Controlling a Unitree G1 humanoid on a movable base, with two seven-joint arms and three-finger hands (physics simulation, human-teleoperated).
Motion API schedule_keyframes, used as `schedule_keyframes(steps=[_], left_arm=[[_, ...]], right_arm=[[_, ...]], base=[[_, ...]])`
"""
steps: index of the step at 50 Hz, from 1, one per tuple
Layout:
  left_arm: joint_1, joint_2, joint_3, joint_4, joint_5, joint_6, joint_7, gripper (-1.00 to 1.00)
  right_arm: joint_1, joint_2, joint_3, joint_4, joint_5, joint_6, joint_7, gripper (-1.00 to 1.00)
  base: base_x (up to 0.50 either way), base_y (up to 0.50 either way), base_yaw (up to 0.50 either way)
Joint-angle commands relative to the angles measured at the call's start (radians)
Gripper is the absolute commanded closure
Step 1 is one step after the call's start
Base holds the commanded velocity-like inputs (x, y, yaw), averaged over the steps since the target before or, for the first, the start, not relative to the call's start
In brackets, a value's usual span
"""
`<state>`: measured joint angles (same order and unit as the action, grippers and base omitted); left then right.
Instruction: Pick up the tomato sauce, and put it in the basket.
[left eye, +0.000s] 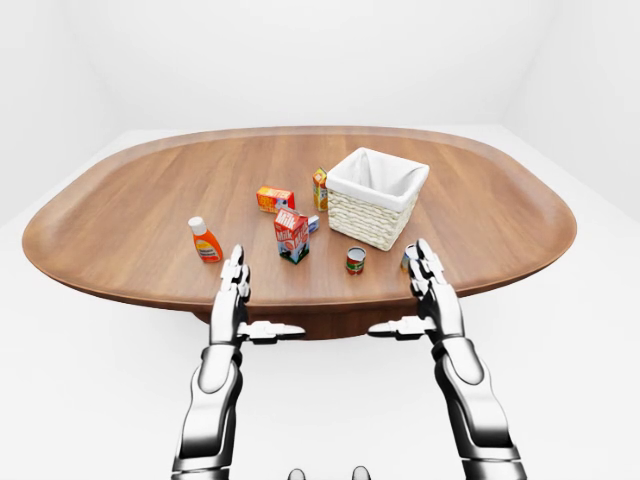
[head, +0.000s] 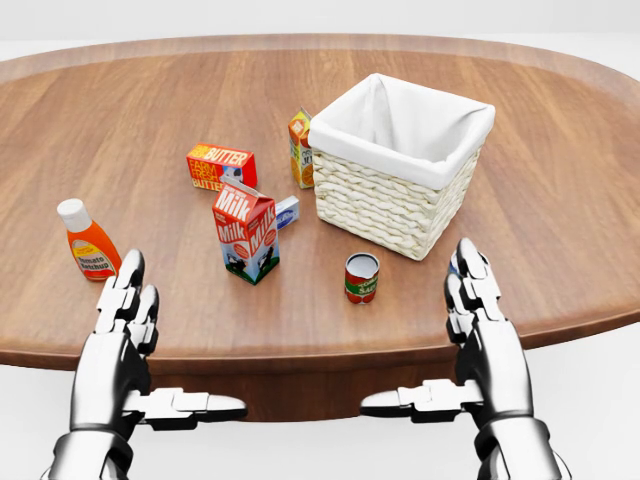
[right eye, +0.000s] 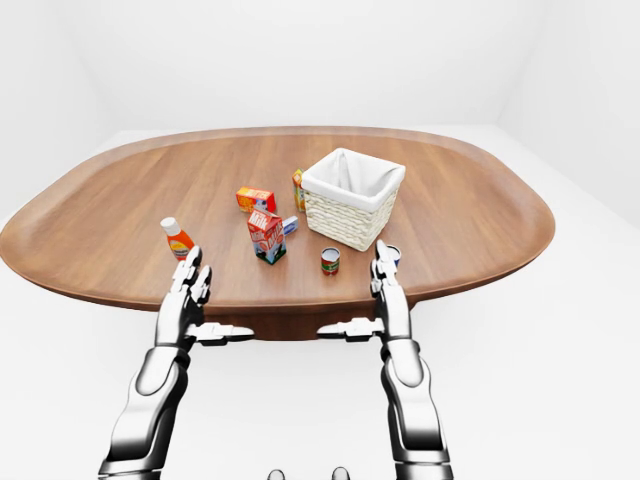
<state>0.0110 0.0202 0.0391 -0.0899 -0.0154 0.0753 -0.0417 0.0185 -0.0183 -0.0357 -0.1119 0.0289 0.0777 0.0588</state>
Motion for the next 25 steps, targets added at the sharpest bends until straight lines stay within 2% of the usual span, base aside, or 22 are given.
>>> schedule_keyframes(steps=[1, 10, 25], left_arm=[[0.009, 0.0, 0.0, -0.069, 0.002, 0.012, -0.004, -1.0], [0.02, -0.001, -0.002, -0.178, -0.002, 0.012, -0.014, -1.0], [0.024, -0.002, -0.004, -0.22, 0.001, 0.012, -0.02, -1.0]], right_arm=[[0.007, -0.002, -0.006, -0.08, 0.009, 0.01, 0.003, -1.0], [0.009, -0.005, -0.014, -0.183, 0.009, 0.01, 0.001, -1.0], [0.006, -0.005, -0.028, -0.249, 0.024, 0.01, 0.004, -1.0]], base=[[0.0, 0.0, 0.0], [0.0, 0.0, 0.0], [0.0, 0.0, 0.0]])
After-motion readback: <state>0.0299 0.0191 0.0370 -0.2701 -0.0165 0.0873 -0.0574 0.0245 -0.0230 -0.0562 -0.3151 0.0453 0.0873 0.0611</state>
